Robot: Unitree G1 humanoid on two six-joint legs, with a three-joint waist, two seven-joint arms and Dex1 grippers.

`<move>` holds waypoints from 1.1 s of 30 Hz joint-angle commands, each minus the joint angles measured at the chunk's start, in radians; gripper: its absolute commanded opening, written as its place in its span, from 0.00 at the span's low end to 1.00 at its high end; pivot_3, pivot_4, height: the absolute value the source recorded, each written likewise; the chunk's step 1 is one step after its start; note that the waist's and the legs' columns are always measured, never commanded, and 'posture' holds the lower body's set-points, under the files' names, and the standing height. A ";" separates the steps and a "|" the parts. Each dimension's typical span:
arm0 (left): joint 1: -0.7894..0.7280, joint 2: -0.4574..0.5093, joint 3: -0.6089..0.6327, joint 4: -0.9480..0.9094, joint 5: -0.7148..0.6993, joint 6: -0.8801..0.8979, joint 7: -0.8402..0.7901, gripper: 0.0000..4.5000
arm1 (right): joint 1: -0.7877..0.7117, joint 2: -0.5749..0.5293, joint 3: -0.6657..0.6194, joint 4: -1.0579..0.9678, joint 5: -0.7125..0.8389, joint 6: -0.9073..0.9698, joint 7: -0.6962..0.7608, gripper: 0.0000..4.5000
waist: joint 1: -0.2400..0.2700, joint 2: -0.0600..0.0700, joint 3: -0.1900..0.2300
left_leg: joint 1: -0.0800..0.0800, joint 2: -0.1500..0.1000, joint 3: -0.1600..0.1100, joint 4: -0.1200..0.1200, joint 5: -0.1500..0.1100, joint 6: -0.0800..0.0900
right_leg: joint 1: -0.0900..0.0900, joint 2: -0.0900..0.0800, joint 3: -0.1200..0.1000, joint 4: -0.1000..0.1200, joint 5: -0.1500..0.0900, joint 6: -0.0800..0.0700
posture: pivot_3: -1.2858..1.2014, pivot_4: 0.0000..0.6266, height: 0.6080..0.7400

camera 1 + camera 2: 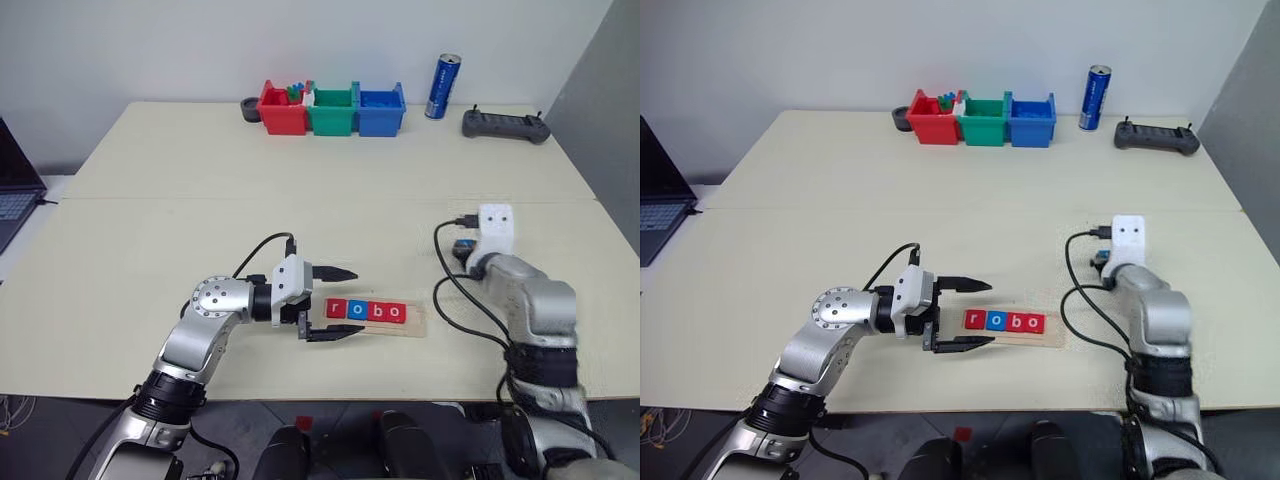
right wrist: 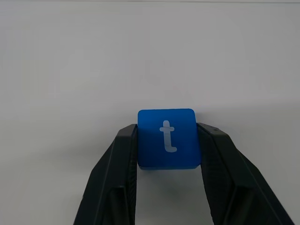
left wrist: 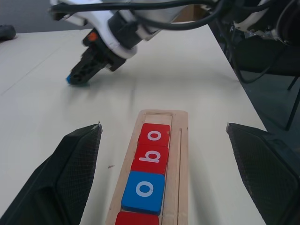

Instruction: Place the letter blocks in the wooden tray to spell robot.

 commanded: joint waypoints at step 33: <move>-0.020 -0.017 -0.015 -0.007 -0.015 -0.023 -0.027 1.00 | 0.086 -0.210 0.043 -0.280 0.066 -0.054 0.303 0.99 | -0.002 -0.001 0.000 | 0.001 0.000 0.001 0.000 0.000 0.000 | 0.001 0.001 0.000 -0.002 0.000 0.000 | 0.52 0.24 1.00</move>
